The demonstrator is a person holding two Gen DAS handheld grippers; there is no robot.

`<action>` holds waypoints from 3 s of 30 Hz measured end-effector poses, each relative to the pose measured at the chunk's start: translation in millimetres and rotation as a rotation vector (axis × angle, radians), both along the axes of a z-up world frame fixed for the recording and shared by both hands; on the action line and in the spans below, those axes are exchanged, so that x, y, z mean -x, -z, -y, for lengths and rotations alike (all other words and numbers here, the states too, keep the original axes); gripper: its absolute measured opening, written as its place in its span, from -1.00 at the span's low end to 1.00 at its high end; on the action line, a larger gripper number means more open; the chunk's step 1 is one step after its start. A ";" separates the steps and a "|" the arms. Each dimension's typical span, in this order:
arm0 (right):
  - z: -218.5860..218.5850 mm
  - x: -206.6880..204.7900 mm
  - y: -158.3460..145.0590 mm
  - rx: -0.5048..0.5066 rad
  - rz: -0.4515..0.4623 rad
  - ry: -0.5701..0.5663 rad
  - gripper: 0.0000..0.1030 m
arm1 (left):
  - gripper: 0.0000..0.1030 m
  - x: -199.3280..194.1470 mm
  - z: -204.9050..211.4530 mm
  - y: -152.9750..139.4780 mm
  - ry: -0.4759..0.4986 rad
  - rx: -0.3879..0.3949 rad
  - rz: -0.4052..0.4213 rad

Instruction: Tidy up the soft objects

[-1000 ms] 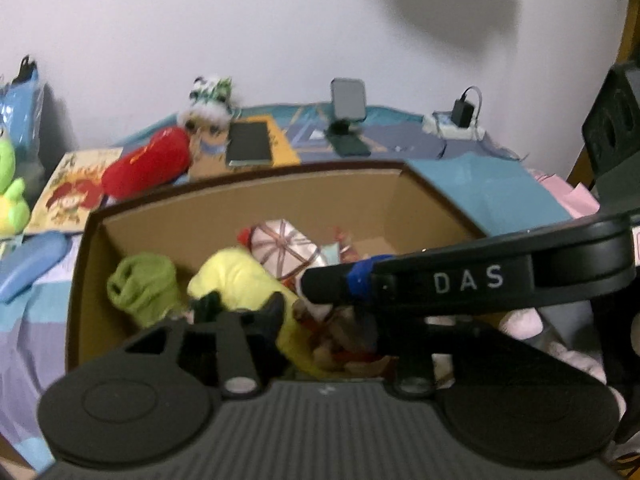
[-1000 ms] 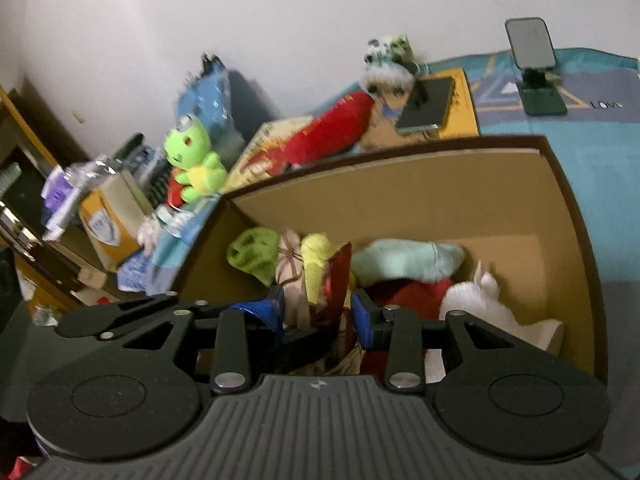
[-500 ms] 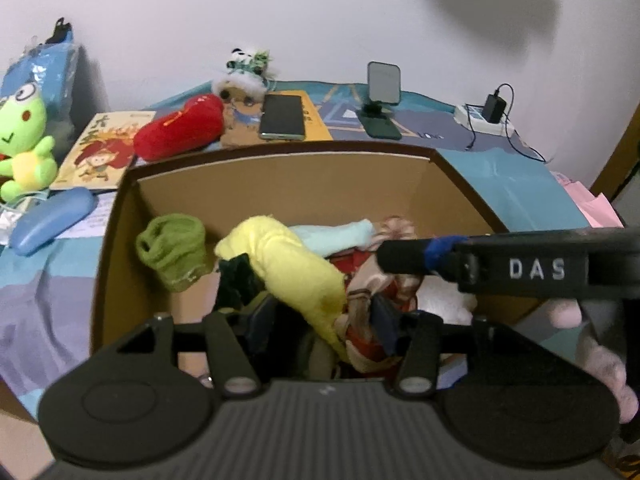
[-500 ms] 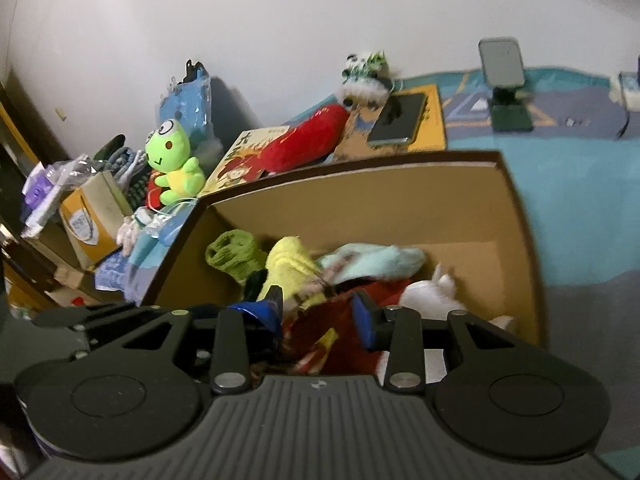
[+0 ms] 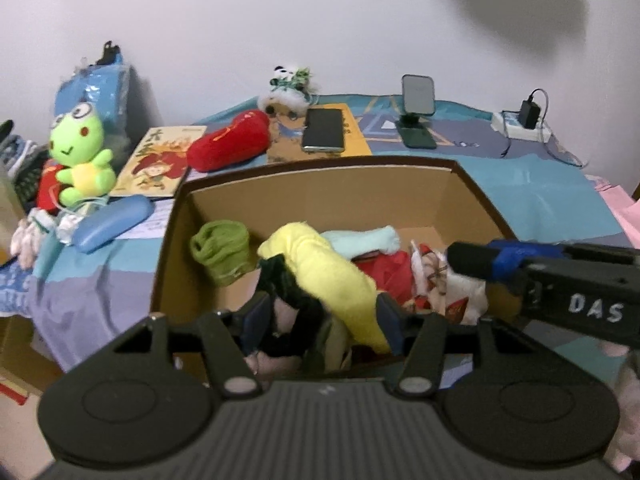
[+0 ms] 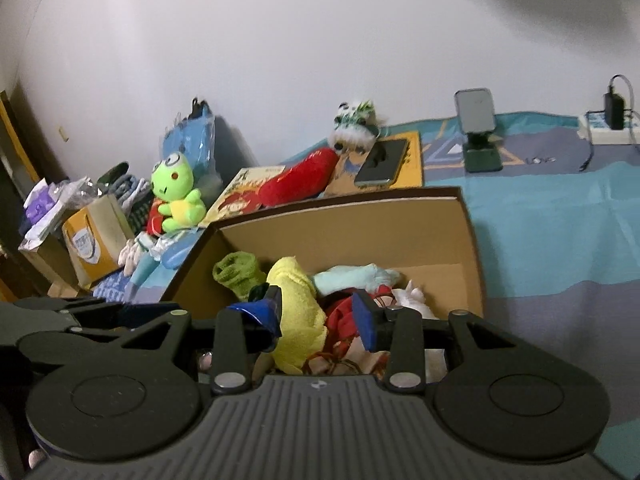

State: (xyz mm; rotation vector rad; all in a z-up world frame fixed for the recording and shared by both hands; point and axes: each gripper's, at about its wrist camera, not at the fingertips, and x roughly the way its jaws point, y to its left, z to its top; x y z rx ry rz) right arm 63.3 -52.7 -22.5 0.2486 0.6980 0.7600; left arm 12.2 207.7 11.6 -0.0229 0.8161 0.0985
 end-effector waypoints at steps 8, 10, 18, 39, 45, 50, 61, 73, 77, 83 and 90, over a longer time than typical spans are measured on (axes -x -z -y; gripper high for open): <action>16.7 20.6 0.8 -0.027 -0.028 0.020 -0.55 | 0.14 20.6 9.1 4.8 -0.041 -0.050 -0.051; 19.5 25.1 4.0 -0.032 -0.048 0.020 -0.54 | 0.14 25.0 10.4 10.0 -0.050 -0.057 -0.075; 23.4 37.7 20.1 0.020 -0.133 0.009 -0.54 | 0.15 37.8 17.3 39.9 -0.075 -0.087 -0.178; 19.9 46.9 29.3 0.196 -0.257 0.008 -0.53 | 0.15 34.6 21.6 56.5 -0.057 -0.016 -0.328; 25.2 36.6 4.6 0.193 -0.230 0.043 -0.53 | 0.15 22.4 21.6 23.8 -0.038 -0.021 -0.274; 41.2 27.4 -7.8 0.199 -0.216 0.103 -0.52 | 0.15 8.3 34.2 3.6 0.028 -0.023 -0.231; 115.8 34.0 20.8 0.281 -0.343 0.326 -0.52 | 0.16 -11.3 130.2 27.8 0.342 -0.021 -0.319; 208.1 56.8 29.3 0.281 -0.374 0.656 -0.51 | 0.15 -12.5 234.9 31.1 0.601 -0.059 -0.315; 221.3 58.2 25.9 0.275 -0.343 0.690 -0.51 | 0.16 -13.2 251.5 26.5 0.619 -0.069 -0.286; 219.6 42.3 8.5 0.224 -0.268 0.651 -0.51 | 0.15 -28.8 247.4 10.0 0.538 -0.071 -0.215; 176.5 9.9 -22.9 0.182 -0.152 0.512 -0.51 | 0.16 -48.0 197.5 -17.1 0.352 -0.096 -0.124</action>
